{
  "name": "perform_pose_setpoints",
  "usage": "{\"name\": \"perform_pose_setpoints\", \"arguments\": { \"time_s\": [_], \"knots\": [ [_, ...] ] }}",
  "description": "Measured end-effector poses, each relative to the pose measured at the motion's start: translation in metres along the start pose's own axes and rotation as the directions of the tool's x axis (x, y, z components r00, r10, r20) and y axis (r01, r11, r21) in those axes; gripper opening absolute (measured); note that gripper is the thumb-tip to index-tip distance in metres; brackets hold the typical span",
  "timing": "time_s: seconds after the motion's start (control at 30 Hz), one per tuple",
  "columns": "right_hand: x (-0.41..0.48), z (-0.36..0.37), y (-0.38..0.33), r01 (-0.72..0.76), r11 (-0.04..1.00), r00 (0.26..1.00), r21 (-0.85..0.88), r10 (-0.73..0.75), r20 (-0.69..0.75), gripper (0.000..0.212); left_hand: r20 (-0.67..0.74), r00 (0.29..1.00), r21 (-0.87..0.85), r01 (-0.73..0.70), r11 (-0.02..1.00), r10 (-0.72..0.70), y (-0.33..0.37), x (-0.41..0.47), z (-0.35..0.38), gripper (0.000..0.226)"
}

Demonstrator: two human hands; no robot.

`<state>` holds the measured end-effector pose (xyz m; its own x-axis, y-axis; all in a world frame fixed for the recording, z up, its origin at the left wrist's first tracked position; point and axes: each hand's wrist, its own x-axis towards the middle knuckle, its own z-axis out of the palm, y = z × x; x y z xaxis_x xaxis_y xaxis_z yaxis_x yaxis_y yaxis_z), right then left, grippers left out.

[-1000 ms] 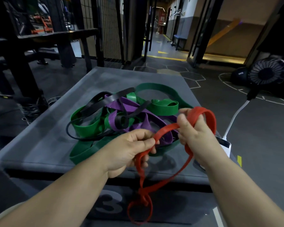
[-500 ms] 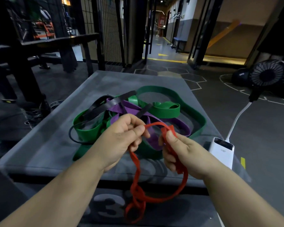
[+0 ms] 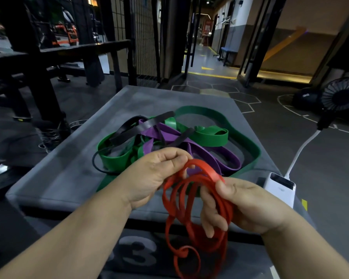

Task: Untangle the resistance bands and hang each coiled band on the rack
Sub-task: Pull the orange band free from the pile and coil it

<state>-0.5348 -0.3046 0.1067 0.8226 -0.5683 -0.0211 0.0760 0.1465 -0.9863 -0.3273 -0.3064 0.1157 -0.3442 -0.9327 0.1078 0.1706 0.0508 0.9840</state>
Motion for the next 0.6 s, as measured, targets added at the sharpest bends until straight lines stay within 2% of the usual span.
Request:
{"name": "perform_pose_setpoints", "arguments": {
  "time_s": [0.13, 0.23, 0.33, 0.43, 0.5, 0.6],
  "knots": [
    [0.004, 0.0, 0.004, 0.012, 0.993, 0.998, 0.122, -0.02, 0.067, 0.028, 0.089, 0.996, 0.087, -0.019, 0.996, 0.011, -0.001, 0.0, 0.0, 0.016],
    [0.004, 0.0, 0.009, -0.03, 0.981, 0.998, 0.189, 0.021, 0.051, 0.041, 0.131, 0.991, 0.165, -0.041, 0.985, 0.019, -0.005, 0.002, -0.001, 0.013],
    [0.003, 0.0, 0.008, -0.07, 0.971, 0.997, 0.23, 0.064, 0.033, 0.053, 0.09, 0.996, 0.128, -0.041, 0.991, 0.029, -0.009, 0.004, -0.002, 0.007],
    [0.003, -0.003, 0.006, -0.096, 0.942, 0.993, 0.323, 0.068, 0.097, 0.051, 0.052, 0.998, 0.044, -0.045, 0.998, 0.043, -0.014, 0.008, -0.008, 0.036],
    [0.004, -0.005, 0.006, -0.098, 0.922, 0.984, 0.374, 0.034, 0.173, 0.049, 0.096, 0.995, 0.035, -0.038, 0.999, 0.035, -0.014, 0.007, -0.01, 0.048],
    [0.005, -0.01, 0.005, -0.084, 0.884, 0.969, 0.46, -0.035, 0.245, 0.05, 0.176, 0.984, 0.094, -0.002, 0.996, -0.014, -0.014, 0.006, -0.01, 0.036]
  ]
}}
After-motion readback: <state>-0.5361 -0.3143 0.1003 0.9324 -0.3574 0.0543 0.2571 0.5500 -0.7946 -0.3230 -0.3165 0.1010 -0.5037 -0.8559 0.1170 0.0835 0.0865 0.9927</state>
